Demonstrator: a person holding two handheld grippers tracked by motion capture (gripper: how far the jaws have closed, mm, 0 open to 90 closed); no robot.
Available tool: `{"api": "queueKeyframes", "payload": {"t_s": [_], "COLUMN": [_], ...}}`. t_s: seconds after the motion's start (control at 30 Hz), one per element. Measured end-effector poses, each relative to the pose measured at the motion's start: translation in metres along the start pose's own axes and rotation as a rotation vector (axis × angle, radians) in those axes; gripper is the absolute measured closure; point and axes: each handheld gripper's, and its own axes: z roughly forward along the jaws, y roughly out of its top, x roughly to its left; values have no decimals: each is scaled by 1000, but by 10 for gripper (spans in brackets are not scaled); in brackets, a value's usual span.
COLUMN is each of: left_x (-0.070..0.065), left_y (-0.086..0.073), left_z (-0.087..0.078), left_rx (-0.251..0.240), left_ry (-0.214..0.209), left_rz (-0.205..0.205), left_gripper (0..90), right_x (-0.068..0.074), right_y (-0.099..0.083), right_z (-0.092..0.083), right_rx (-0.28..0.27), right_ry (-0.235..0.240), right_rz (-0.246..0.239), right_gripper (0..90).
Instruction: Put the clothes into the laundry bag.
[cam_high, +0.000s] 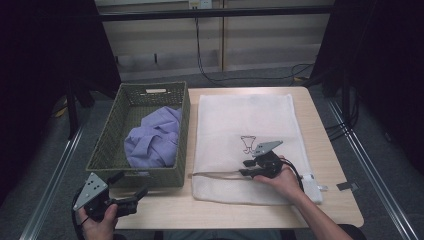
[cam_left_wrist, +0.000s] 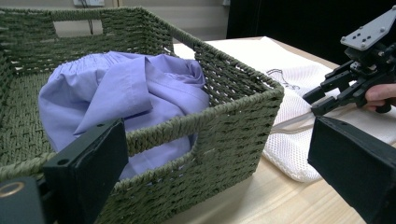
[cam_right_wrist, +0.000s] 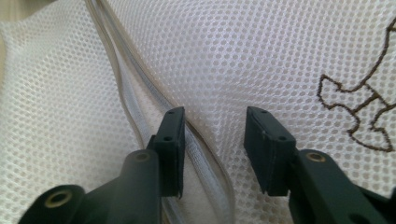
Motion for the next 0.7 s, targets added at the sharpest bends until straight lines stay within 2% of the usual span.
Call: {"api": "queueKeyframes", "payload": {"t_s": [0.13,0.2,0.23,0.33,0.4,0.43,0.5,0.53,0.6,0.7], "left_x": [1,1,1,1,1,0,1,1,2,2], "left_y": [0,0,0,0,0,0,1,0,0,0], "left_z": [1,1,1,1,2,2,2,1,1,0], "left_rx": [8,9,10,13,10,7,4,2,1,-2], "left_ry": [-1,-1,-3,1,-8,-13,-18,-19,-20,-17], "left_rz": [5,3,1,-3,-3,-6,-6,-10,-11,-14], "left_gripper": [48,48,48,48,48,49,49,49,50,49], "right_x": [-1,-1,-1,-2,-2,-2,-3,-3,-4,-6], "right_y": [0,0,1,1,2,3,3,3,3,2], "right_z": [0,0,0,0,0,1,1,1,1,0], "right_rx": [-3,-2,3,0,7,10,7,9,11,0], "right_ry": [-11,-29,-43,-37,-51,-65,-59,-57,-60,-42], "right_rz": [-12,-1,4,8,20,44,45,74,81,142], "right_gripper": [663,742,756,780,802,836,850,859,864,876]}}
